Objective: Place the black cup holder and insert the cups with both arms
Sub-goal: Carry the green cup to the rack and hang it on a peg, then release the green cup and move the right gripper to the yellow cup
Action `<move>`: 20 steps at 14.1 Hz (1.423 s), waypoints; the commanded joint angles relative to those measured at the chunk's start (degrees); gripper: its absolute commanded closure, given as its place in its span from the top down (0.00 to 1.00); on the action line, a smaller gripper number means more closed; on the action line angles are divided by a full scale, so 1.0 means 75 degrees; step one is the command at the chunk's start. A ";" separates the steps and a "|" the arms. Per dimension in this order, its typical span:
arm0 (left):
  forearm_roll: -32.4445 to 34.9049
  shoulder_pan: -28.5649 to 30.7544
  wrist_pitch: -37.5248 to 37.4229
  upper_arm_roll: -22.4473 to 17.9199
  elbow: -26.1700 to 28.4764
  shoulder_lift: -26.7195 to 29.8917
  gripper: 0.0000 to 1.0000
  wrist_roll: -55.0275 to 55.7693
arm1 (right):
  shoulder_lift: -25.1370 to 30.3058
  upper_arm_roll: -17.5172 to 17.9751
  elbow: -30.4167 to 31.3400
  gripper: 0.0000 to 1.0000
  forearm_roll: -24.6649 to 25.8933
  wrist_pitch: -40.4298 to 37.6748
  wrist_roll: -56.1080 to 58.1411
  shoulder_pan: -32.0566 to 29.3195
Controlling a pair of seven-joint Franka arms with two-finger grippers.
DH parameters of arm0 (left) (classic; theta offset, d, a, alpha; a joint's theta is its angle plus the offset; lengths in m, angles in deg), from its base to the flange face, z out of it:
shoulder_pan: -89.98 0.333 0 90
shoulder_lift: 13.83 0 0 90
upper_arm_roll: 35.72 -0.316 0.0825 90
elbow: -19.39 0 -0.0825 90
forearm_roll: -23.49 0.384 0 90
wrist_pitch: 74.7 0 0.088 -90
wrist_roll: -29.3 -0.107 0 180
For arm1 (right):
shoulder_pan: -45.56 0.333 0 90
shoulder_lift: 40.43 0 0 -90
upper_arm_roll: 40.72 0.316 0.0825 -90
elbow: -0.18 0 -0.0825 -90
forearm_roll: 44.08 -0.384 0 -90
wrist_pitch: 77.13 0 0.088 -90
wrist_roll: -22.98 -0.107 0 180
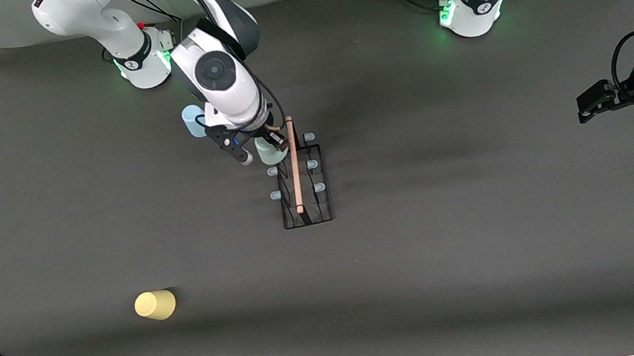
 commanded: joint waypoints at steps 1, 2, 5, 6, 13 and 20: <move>-0.0070 0.0008 0.0026 -0.0029 -0.0085 -0.0026 1.00 -0.0119 | 0.0029 -0.0123 -0.0233 0.93 0.0024 -0.0246 -0.0141 0.0030; -0.0059 0.0008 0.0026 -0.0029 -0.0085 -0.0026 1.00 -0.0119 | 0.0029 -0.0134 -0.0548 1.00 0.0024 -0.0584 -0.0107 0.0018; 0.0000 -0.0015 0.0026 -0.0029 -0.0085 -0.0026 1.00 -0.0131 | 0.0169 -0.0485 -0.1847 1.00 0.0059 -0.2584 -0.0036 0.0006; -0.0023 0.0008 0.0038 -0.0029 -0.0097 -0.0026 1.00 -0.0119 | 0.0193 -0.0637 -0.2385 1.00 0.0060 -0.3299 0.0080 0.0006; -0.0012 -0.0004 0.0073 -0.0029 -0.0073 -0.0037 1.00 -0.0131 | 0.0030 -0.3599 -0.3937 1.00 0.0048 -0.4690 0.6281 -0.0040; -0.0012 0.0008 0.0061 -0.0029 -0.0073 -0.0037 1.00 -0.0131 | -0.1656 -0.4037 -0.5062 1.00 -0.0069 -0.3380 1.1632 -0.1961</move>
